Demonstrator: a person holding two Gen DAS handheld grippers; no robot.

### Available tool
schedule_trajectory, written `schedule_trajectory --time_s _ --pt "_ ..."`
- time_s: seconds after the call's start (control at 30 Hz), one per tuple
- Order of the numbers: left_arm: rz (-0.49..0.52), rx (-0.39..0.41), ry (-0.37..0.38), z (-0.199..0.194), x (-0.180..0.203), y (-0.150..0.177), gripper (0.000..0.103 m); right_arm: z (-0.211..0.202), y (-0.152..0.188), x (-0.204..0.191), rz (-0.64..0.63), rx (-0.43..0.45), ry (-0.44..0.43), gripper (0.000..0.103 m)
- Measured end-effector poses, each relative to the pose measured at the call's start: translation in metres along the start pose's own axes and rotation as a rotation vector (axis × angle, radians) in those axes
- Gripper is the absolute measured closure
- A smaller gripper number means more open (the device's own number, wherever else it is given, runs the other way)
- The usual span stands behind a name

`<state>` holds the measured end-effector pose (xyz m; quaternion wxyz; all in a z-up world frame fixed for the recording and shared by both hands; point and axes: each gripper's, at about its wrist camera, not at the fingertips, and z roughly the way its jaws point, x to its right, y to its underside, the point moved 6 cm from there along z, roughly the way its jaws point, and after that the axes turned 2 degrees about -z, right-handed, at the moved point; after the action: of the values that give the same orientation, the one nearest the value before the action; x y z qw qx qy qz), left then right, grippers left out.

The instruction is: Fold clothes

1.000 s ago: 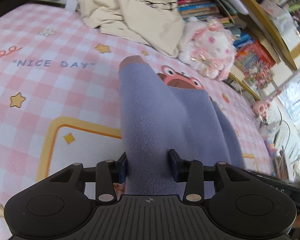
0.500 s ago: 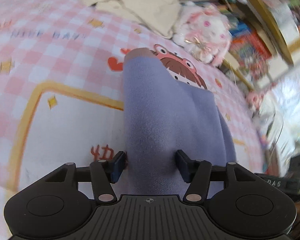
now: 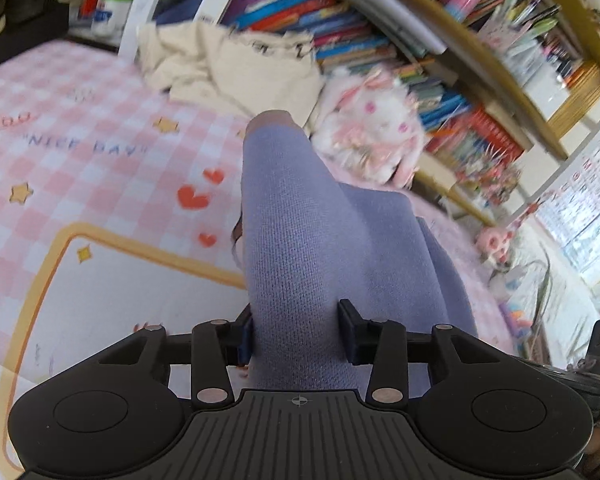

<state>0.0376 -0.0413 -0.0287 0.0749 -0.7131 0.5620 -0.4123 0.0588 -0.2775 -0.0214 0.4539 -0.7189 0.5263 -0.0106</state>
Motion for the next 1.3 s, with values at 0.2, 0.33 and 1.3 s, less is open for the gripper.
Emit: schedule_trajectory --time_s 0.2,0.33,1.3 --pt "0.001 0.024 -0.005 -0.002 0.011 -0.008 0.063 -0.009 -0.016 0.005 -0.043 0.014 -0.017 0.077" --pt "0.000 0.030 -0.009 -0.001 0.014 -0.013 0.063 -0.011 -0.022 0.007 -0.042 0.017 -0.023 0.077" --pt "0.048 -0.083 0.134 0.026 -0.074 -0.090 0.062 0.074 -0.041 -0.066 0.029 0.062 0.180 0.076"
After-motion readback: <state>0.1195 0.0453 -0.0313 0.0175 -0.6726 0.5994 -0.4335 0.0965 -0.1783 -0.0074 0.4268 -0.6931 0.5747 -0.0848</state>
